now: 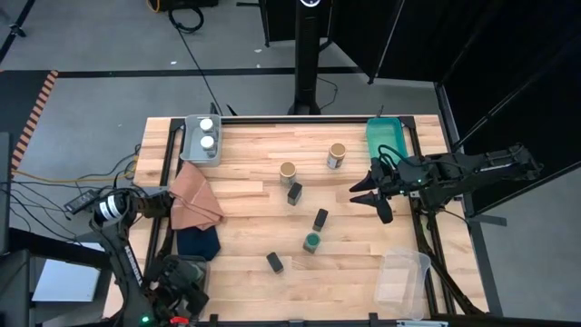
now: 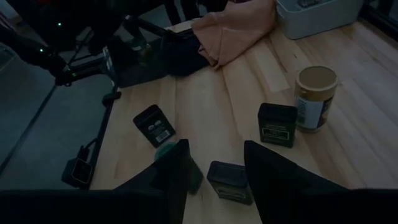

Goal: Sort spices by type
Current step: Put the top green spice bottle into the black transparent bin, then put the green spice bottle into the black transparent bin

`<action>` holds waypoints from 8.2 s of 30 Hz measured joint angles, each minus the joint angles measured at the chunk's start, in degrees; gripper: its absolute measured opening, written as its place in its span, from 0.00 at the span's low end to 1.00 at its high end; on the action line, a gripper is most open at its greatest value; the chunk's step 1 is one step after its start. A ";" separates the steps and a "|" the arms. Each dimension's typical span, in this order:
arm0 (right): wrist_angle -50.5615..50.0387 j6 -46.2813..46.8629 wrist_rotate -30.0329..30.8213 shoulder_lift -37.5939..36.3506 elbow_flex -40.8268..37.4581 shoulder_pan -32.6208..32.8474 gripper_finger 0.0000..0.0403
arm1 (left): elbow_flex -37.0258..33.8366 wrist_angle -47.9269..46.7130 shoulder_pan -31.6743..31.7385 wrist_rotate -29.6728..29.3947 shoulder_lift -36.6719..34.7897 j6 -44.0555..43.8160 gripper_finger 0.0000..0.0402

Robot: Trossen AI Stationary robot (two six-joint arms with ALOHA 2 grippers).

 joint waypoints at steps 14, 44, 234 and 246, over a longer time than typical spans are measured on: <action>0.00 0.00 -0.02 0.00 0.00 0.00 0.40 | 2.18 -2.91 0.00 0.70 0.00 0.62 0.71; 0.48 -1.09 -6.00 0.00 -0.02 0.07 0.40 | 17.03 12.82 31.67 -28.47 -1.11 58.94 0.71; -2.16 1.11 8.98 0.00 -0.07 -0.04 0.40 | 10.92 -4.60 -6.48 -5.78 3.87 -0.17 0.48; -2.19 0.92 8.96 0.00 -0.07 -0.04 0.40 | 10.91 -3.66 -5.26 -5.78 6.91 -0.65 0.50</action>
